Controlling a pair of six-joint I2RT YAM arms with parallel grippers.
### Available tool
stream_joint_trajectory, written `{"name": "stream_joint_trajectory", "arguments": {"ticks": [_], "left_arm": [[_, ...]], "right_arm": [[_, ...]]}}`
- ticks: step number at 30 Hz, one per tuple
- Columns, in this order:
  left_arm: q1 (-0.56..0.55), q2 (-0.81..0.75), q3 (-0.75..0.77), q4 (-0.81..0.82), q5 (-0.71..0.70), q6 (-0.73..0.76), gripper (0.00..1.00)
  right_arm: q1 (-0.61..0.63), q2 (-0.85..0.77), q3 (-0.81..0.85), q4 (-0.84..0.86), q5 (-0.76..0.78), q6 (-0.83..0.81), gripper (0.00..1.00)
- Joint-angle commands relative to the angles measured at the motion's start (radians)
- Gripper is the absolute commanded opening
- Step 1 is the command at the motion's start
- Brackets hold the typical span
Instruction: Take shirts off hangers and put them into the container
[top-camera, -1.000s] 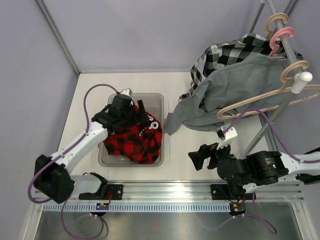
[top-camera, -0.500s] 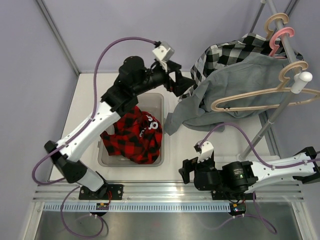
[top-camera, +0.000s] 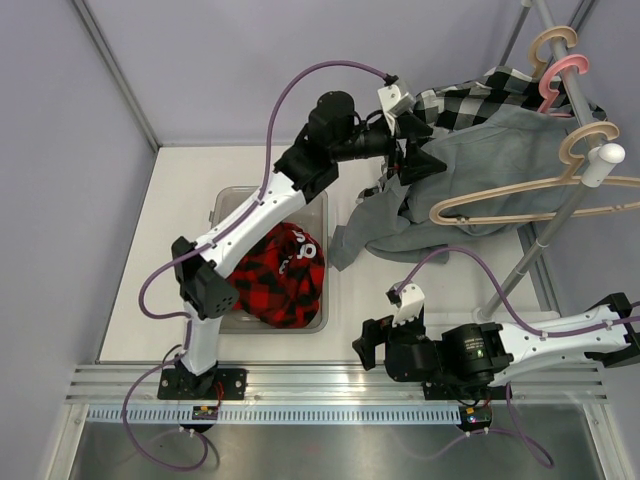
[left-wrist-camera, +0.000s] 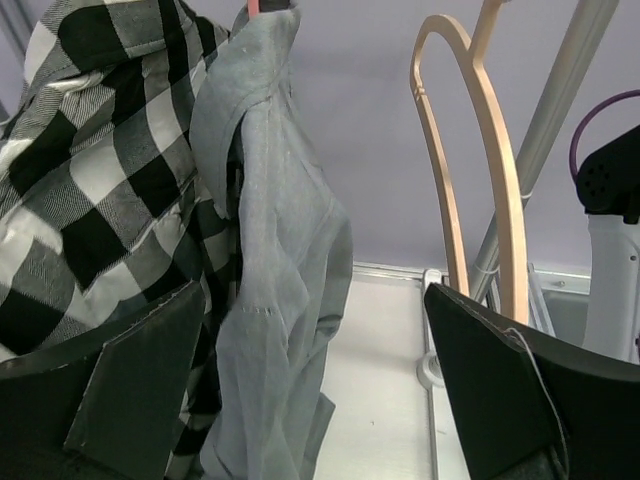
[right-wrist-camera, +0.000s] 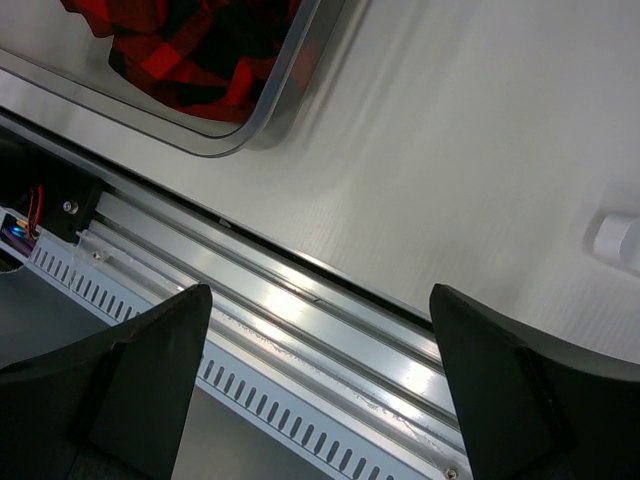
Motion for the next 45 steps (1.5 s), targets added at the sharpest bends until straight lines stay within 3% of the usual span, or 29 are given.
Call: {"name": "stream_joint_trajectory", "arguments": {"ticks": [1,5,9,11,13,15,16,28,36,40,45], "left_arm": [[-0.005,0.074,0.126,0.075,0.057,-0.047,0.96],[-0.008,0.159,0.222,0.088,0.054,-0.09,0.91],[-0.01,0.214,0.278,0.14,0.035,-0.135,0.67],[-0.013,0.229,0.279,0.161,0.032,-0.144,0.65],[-0.017,0.24,0.279,0.173,0.035,-0.158,0.53],[-0.025,0.253,0.288,0.173,0.037,-0.163,0.25],[-0.025,0.253,0.288,0.183,0.035,-0.17,0.0],[-0.028,0.089,0.117,0.549,-0.017,-0.37,0.0],[-0.013,-0.048,-0.003,0.565,-0.011,-0.359,0.0],[-0.013,-0.118,-0.053,0.483,-0.038,-0.296,0.0],[-0.013,-0.303,-0.25,0.307,-0.101,-0.18,0.0]], "right_arm": [[0.014,-0.008,0.039,-0.014,0.028,0.05,1.0],[0.02,-0.012,0.043,-0.045,0.036,0.078,0.99],[0.028,-0.005,0.056,-0.07,0.042,0.095,0.99],[0.036,0.002,0.07,-0.083,0.054,0.103,0.99],[0.037,0.015,0.082,-0.088,0.061,0.106,1.0],[0.04,0.028,0.085,-0.088,0.064,0.106,0.99],[0.04,0.032,0.084,-0.088,0.065,0.107,1.0],[0.051,0.081,0.118,-0.102,0.065,0.106,0.99],[0.06,0.077,0.133,-0.113,0.085,0.103,0.99],[0.06,0.08,0.156,-0.142,0.091,0.098,1.0],[0.062,0.078,0.203,-0.203,0.117,0.092,0.99]]}}
